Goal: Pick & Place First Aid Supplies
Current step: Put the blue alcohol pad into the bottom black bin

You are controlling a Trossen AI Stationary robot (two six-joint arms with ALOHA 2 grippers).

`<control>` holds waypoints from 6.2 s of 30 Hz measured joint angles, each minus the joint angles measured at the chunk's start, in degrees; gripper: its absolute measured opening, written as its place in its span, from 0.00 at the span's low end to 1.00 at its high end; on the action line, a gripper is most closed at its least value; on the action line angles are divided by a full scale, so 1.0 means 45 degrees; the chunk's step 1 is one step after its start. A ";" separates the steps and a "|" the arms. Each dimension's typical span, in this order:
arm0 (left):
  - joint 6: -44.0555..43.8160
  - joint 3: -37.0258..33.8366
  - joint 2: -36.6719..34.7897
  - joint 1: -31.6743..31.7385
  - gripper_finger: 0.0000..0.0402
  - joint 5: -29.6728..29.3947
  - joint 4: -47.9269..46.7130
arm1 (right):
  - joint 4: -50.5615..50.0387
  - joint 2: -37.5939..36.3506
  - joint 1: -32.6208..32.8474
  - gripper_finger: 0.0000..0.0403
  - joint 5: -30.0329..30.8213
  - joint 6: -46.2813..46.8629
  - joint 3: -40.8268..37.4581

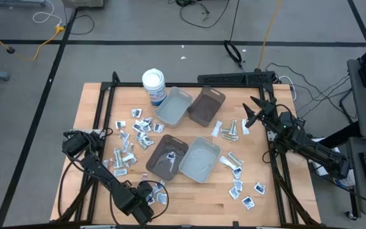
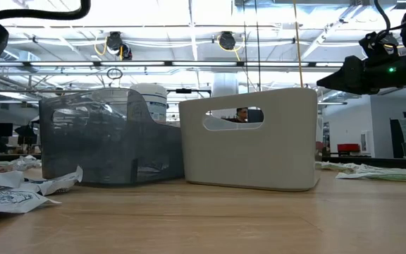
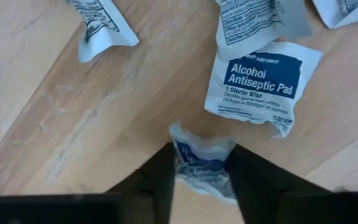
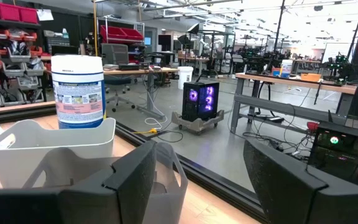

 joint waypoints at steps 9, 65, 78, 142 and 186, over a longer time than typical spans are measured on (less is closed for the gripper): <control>0.0504 -0.0063 -0.0207 0.0009 0.02 0.0192 0.0077 | -0.0001 0.0000 0.0003 0.59 0.0003 0.0004 0.0001; 1.1791 -0.0024 -0.3639 0.8495 0.03 0.0464 -0.2145 | -0.0001 -0.0004 0.0002 0.59 -0.0002 0.0004 0.0002; 1.1983 -0.0019 -0.1490 0.8500 0.02 0.0373 -0.0489 | -0.0001 -0.0005 0.0000 0.59 0.0001 0.0002 -0.0001; 0.6285 -0.0005 -0.4389 0.1665 0.52 0.0320 -0.2024 | -0.0001 -0.0005 -0.0002 0.59 -0.0001 0.0000 0.0002; 0.5785 0.0000 -0.0053 0.1559 0.03 0.0398 0.1326 | 0.0004 0.0000 0.0003 0.59 0.0003 0.0004 0.0002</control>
